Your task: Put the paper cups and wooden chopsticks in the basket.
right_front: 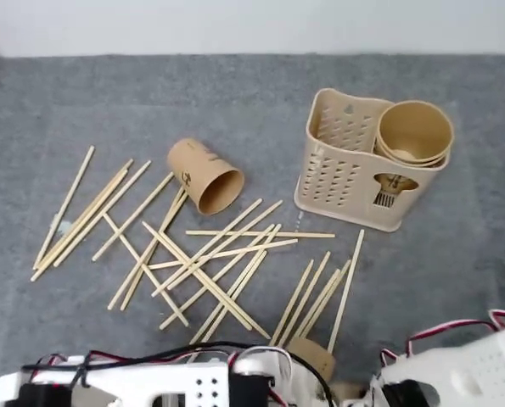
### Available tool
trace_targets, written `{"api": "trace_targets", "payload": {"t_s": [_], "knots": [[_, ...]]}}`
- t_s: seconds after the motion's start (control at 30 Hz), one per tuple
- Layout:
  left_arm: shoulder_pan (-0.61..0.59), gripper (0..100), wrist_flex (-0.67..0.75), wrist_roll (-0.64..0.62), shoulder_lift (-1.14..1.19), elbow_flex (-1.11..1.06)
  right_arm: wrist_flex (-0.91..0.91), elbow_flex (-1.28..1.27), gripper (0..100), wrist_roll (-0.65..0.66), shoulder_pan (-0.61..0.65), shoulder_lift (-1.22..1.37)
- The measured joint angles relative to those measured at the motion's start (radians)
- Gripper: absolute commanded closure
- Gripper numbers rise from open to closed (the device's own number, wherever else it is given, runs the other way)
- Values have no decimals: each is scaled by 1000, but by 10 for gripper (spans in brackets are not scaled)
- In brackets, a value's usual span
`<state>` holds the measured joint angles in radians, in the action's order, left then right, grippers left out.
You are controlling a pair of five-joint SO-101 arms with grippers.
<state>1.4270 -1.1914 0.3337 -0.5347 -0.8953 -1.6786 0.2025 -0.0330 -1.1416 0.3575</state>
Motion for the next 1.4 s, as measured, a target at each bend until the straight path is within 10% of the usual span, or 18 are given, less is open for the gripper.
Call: {"api": "trace_targets", "payload": {"t_s": [0.33, 0.63, 1.4], "knots": [[-273, 749, 23, 117, -2, -6, 0, 0, 841, 0, 0, 0], [-417, 987, 87, 117, 0, 9, 0, 0, 841, 0, 0, 0], [-589, 988, -58, -74, 18, 299, -54, 0, 841, 144, 26, -126]]}}
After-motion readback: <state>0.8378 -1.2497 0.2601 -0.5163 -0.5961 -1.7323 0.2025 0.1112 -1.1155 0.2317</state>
